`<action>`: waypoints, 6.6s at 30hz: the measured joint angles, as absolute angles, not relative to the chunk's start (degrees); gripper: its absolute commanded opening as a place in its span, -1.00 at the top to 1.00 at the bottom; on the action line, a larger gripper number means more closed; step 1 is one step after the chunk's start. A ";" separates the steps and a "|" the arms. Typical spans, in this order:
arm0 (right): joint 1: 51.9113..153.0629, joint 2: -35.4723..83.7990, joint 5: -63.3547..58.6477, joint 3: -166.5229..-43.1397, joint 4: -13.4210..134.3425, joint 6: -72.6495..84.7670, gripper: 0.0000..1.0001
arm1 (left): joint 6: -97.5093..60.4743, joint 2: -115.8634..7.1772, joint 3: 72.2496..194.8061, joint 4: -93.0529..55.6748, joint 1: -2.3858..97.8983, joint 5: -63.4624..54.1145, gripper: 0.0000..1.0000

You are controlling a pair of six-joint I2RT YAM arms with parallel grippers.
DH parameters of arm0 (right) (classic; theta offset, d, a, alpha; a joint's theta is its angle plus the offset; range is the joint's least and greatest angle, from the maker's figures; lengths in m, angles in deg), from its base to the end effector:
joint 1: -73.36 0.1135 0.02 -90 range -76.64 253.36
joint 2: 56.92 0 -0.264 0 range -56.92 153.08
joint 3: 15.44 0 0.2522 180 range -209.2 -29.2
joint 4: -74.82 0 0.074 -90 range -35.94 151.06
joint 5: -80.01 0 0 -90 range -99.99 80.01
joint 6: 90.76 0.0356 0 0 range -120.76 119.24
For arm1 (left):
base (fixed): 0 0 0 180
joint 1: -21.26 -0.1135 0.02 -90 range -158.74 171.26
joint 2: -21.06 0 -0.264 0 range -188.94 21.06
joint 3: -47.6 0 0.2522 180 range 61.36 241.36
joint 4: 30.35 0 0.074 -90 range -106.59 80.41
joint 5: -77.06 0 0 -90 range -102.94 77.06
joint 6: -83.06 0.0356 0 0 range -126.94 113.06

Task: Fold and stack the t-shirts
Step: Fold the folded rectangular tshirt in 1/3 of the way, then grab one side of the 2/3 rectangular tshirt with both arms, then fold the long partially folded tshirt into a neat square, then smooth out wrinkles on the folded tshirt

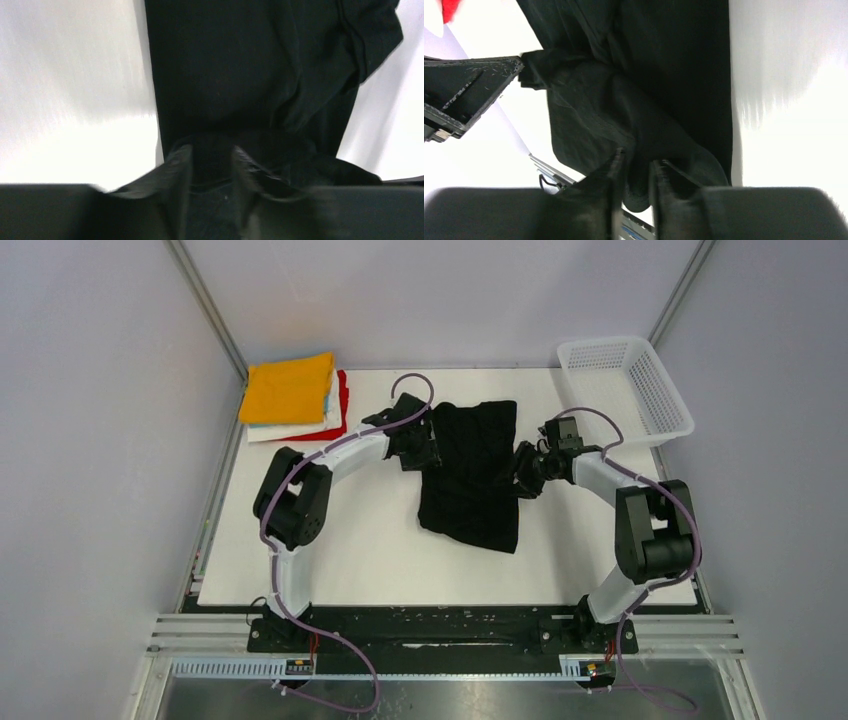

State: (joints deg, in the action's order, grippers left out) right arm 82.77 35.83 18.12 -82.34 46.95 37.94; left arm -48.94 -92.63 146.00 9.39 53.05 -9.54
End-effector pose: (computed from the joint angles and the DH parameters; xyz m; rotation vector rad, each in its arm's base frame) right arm 0.3149 0.0692 0.1823 0.4515 2.5719 0.9425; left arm 0.3662 -0.2294 0.1990 -0.2097 2.6241 -0.5603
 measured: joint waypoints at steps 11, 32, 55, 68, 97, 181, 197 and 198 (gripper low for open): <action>81.44 34.17 14.61 -86.21 48.39 34.29 -0.62 | -47.47 -87.01 142.02 7.73 50.42 -7.00 -0.49; 87.40 16.40 11.46 -61.25 43.25 32.30 -0.35 | -53.70 -77.11 112.84 -7.37 56.92 6.90 0.59; 90.75 18.24 13.10 -57.23 46.01 33.81 1.00 | -56.30 -70.88 101.61 -13.54 57.05 6.75 0.54; 90.90 14.92 14.80 -55.52 42.88 31.56 1.00 | -56.74 -67.62 98.00 -13.30 57.27 6.38 1.00; 90.79 -5.13 19.65 -71.09 30.90 31.69 1.00 | -55.86 -45.15 109.87 7.84 54.45 -2.56 1.00; 94.86 34.19 22.61 -76.16 57.48 35.21 -0.99 | -47.23 -84.25 133.65 1.76 48.04 -0.36 -0.98; 91.23 48.05 24.11 -97.07 62.18 41.44 -0.99 | -49.92 -64.21 109.35 -10.54 58.21 5.92 -0.98; 91.05 50.52 24.14 -98.23 62.38 41.74 -0.99 | -50.58 -65.11 107.64 -11.29 59.34 6.77 -0.98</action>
